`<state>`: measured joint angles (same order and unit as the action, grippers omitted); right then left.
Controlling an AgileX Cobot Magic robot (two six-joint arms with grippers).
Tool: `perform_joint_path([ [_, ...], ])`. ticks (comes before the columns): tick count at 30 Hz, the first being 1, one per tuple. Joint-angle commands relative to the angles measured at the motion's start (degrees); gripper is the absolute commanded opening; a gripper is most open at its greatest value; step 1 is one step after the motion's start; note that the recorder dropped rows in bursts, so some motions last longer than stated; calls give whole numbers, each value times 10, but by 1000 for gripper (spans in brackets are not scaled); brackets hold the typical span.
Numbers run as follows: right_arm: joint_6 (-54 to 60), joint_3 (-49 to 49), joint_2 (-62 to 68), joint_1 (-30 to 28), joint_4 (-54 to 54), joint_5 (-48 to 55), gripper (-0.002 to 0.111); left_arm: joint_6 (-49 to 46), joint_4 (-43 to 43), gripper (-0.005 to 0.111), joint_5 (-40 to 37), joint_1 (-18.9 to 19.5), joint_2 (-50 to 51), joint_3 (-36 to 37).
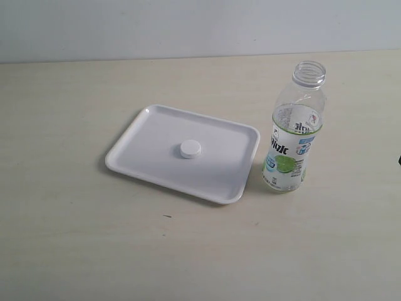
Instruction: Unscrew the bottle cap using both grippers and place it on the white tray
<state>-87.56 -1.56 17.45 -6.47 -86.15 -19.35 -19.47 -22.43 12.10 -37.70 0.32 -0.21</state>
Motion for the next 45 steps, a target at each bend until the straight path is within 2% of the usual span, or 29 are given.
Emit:
perform_joint_path([
  [1,10,0,-15,-2,-3,5,0,4,-4,0,-2,0,-1,2],
  [18,5,0,-47,-2,-3,-7,0,4,-4,0,-2,0,-1,2],
  [27,8,8,-174,-2,-3,2,0,4,-4,0,-2,0,-1,2],
  [31,3,16,-174,7,-1,27,0,4,-4,0,-2,0,-1,2],
  [34,-11,16,-174,45,3,70,0,4,-4,0,-2,0,-1,2],
  [45,-40,16,-174,45,4,58,0,4,-4,0,-3,0,-1,2],
])
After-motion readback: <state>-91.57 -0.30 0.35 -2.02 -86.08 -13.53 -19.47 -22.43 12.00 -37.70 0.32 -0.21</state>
